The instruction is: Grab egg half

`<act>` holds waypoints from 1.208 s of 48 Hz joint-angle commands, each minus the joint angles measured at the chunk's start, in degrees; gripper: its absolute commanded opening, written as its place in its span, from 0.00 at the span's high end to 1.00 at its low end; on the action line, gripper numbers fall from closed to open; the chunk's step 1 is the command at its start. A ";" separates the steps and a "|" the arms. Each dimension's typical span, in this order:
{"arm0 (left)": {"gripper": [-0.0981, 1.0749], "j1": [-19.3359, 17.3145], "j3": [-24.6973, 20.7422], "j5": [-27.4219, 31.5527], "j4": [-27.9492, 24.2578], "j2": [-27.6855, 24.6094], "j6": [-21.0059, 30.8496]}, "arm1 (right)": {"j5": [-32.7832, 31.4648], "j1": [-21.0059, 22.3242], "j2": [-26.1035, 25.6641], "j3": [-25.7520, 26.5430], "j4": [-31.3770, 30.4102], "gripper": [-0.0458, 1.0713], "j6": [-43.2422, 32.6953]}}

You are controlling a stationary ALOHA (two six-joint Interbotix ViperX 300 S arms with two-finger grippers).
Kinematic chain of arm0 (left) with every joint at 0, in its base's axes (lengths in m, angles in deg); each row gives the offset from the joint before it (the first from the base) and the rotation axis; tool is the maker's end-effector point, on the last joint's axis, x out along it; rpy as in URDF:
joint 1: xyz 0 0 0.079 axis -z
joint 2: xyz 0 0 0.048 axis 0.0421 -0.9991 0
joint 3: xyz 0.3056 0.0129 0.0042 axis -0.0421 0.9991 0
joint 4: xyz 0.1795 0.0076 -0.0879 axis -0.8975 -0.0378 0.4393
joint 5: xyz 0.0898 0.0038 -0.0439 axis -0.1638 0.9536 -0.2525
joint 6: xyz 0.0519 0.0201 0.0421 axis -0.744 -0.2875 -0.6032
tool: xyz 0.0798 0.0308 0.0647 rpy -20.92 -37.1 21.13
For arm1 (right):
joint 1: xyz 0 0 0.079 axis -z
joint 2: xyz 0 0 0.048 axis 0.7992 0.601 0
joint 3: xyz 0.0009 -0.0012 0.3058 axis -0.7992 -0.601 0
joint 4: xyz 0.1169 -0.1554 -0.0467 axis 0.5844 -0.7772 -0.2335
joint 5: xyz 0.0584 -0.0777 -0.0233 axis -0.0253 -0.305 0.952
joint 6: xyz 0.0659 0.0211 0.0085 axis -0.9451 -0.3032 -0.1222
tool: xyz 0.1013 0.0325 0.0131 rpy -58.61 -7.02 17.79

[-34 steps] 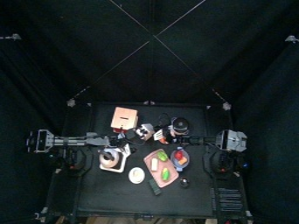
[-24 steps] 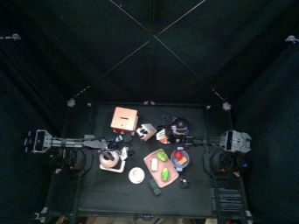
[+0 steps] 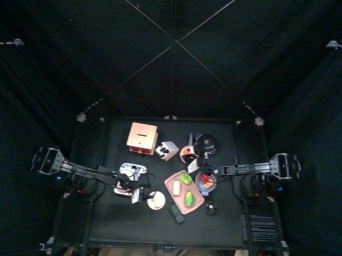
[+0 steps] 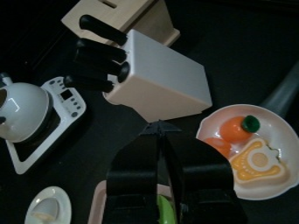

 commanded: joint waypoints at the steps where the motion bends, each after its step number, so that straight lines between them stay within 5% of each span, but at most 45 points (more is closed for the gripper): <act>1: 0.18 0.18 -3.16 4.92 -6.86 -0.97 0.00 | -1.49 -0.53 -2.55 -0.62 1.05 0.71 -0.09; 7: 0.18 0.53 -5.36 9.58 -10.02 -1.85 -0.35 | -2.72 -0.62 -3.34 -1.49 2.37 0.71 -0.09; 19: 0.18 1.05 -6.33 9.84 -15.03 -6.06 -0.44 | -2.99 -0.70 -3.52 -1.85 2.20 0.71 0.09; 58: 0.18 1.23 -10.81 9.84 -18.28 -13.18 -0.44 | -3.25 -0.44 -3.52 -2.02 2.29 0.71 0.18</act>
